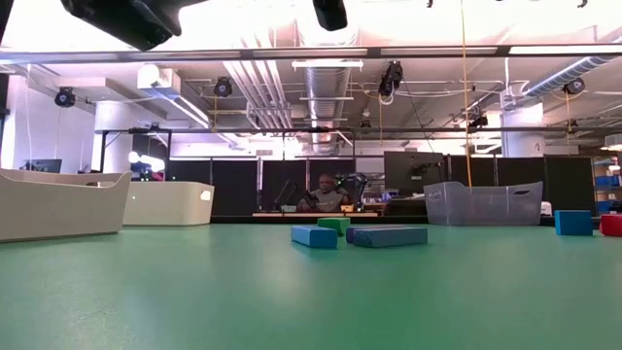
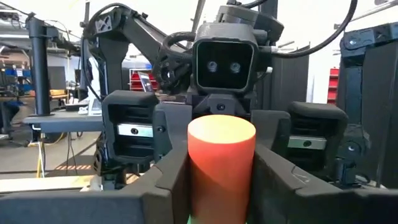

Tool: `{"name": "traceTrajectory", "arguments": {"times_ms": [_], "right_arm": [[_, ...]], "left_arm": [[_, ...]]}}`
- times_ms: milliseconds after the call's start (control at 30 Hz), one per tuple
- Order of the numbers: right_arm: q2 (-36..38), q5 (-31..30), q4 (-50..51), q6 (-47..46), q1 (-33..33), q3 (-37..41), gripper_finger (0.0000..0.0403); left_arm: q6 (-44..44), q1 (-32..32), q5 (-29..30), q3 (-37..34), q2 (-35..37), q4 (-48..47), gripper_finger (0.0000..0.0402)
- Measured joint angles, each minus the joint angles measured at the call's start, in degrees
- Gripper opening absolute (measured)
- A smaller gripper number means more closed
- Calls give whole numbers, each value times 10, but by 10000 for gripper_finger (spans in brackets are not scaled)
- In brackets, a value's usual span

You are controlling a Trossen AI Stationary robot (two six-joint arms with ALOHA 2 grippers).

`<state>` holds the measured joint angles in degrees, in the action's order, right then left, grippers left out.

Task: Sort blocks by size
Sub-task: Put the orange cylindrical block into the gray bin

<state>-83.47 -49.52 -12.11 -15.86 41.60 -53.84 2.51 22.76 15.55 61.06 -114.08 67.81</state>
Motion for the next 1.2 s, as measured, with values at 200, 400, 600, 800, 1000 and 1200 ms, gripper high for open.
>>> {"name": "traceTrajectory", "arguments": {"times_ms": [200,400,600,800,1000,1200], "right_arm": [[4,-2,3,0,-1,1,202],[14,2,80,-43,9,0,252],[4,10,252,-218,14,5,284],[-11,22,326,-305,23,7,286],[-10,36,328,-296,24,7,273],[-9,36,328,-278,24,7,265]], "left_arm": [[10,5,32,0,52,-133,111],[-85,48,200,0,162,-468,111],[-412,109,341,1,261,-865,111],[-834,145,251,0,316,-1219,111],[-995,148,64,1,328,-1438,111],[-1037,147,-80,1,327,-1519,111]]}}
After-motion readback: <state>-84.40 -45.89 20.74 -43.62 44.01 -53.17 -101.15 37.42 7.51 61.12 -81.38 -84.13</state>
